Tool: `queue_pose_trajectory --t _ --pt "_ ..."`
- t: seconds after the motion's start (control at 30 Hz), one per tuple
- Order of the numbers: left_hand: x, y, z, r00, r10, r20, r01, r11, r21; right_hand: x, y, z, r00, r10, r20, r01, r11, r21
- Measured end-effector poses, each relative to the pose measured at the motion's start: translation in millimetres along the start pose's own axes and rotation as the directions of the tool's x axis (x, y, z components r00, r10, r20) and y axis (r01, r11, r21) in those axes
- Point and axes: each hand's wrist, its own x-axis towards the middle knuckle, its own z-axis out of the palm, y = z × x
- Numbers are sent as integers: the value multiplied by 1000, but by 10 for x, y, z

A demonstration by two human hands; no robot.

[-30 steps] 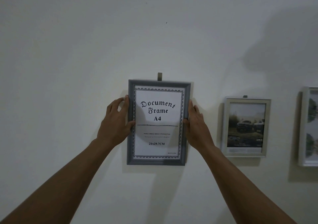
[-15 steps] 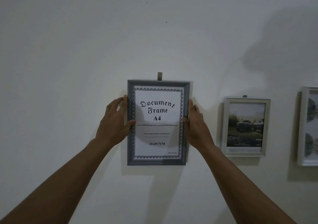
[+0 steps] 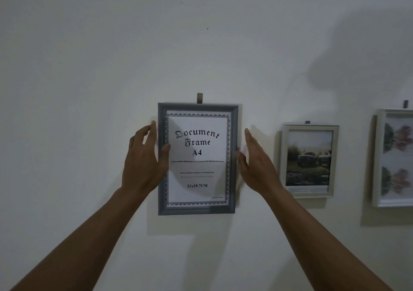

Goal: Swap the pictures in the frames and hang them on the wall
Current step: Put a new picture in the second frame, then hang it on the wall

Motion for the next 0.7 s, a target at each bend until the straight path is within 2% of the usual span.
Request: queue_pose_trajectory --t 0.1,0.23,0.3,0.5,0.7 --pt "-106 356 66 995 91 -28 -93 992 -87 -112 63 -217 999 35 -3 -35 999 -24" --pt "-207 975 311 982 178 65 -158 958 -241 -301 253 -617 994 108 1 -108 990 -86" --pt "-264 1302 488 971 193 144 -146 947 -287 -378 403 -856 989 148 7 -145 980 -132" --pt "-358 2097 1078 941 73 331 54 932 -358 -569 1004 -1547 945 325 -46 -328 934 -141" --pt "-389 2510 1587 932 -114 344 221 931 -291 -579 1659 -1888 899 438 -17 -439 896 -63"
